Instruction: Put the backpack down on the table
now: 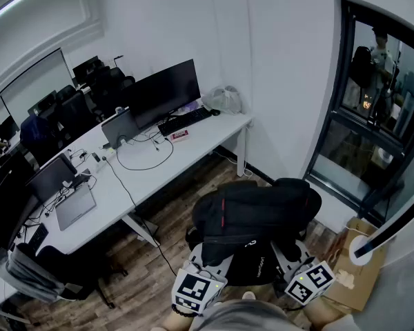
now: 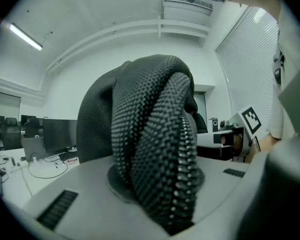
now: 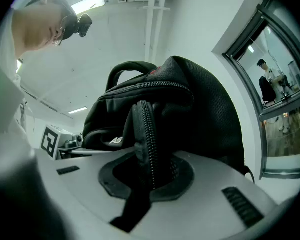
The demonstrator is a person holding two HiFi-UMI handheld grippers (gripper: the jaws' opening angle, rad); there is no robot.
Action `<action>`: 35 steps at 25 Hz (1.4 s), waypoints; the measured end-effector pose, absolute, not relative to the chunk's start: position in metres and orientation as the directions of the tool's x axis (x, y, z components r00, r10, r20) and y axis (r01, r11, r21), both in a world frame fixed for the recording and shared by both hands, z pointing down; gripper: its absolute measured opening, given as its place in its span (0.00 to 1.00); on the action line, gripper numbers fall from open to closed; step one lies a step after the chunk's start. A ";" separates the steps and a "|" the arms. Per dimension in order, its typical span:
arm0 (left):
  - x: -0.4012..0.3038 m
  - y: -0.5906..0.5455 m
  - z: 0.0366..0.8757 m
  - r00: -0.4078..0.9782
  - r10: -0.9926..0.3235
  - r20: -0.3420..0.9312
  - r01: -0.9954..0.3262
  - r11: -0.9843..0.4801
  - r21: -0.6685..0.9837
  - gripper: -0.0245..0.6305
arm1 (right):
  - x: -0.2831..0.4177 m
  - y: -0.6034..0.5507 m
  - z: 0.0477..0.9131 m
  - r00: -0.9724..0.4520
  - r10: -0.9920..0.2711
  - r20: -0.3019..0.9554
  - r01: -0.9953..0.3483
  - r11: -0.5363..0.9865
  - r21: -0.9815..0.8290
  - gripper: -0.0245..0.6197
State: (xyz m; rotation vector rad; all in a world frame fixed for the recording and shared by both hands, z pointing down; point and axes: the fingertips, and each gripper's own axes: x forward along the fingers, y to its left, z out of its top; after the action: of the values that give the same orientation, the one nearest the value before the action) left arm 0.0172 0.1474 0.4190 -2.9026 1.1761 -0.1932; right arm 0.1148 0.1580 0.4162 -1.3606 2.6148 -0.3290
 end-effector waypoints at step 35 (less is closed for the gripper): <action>0.082 0.113 0.416 0.664 -0.740 0.108 -0.739 -0.672 -0.057 0.13 | 0.180 0.119 0.413 -0.633 -0.770 -0.084 -0.724 0.627 -0.287 0.10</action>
State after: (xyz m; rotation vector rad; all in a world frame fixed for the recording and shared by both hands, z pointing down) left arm 0.0820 0.1130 0.4163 -2.8582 1.2696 -0.1911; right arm 0.1795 0.1191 0.4126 -1.2320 2.6504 -0.3363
